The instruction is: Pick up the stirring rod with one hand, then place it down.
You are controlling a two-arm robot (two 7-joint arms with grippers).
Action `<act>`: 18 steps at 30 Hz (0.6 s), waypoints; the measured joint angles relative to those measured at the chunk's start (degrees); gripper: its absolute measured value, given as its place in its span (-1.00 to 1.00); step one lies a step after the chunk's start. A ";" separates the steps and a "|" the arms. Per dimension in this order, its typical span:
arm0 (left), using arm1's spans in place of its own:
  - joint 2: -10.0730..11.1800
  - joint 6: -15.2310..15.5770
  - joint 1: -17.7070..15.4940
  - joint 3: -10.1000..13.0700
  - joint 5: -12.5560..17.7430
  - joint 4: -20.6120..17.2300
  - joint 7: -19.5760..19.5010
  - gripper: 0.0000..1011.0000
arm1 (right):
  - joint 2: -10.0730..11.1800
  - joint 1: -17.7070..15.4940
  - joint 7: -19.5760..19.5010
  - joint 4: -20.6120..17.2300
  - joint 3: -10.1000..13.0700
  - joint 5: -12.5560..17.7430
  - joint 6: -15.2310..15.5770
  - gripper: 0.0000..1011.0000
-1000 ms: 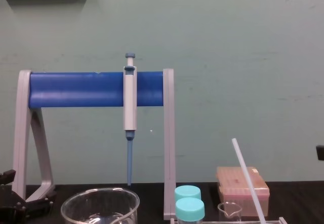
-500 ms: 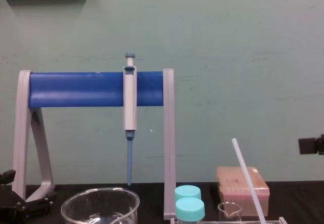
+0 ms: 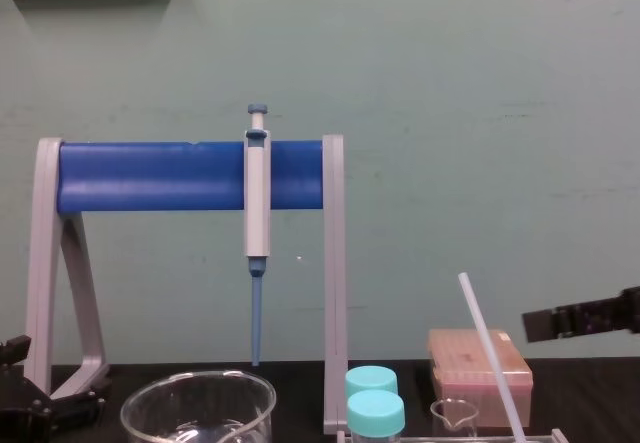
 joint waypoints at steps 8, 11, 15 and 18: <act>0.00 0.00 0.00 0.00 0.00 0.00 0.00 0.99 | -2.06 4.14 0.48 4.46 -3.96 -1.37 0.87 0.98; 0.00 0.00 0.00 0.00 0.00 0.00 0.00 0.99 | -3.05 5.71 0.57 6.45 -5.32 -1.79 0.97 0.98; 0.00 0.00 0.00 0.00 0.00 0.00 0.00 0.99 | -4.50 7.72 0.59 8.99 -6.70 -2.08 1.05 0.98; 0.00 0.00 0.00 0.00 0.00 0.00 0.00 0.99 | -5.78 9.38 0.62 11.22 -7.74 -2.17 1.06 0.98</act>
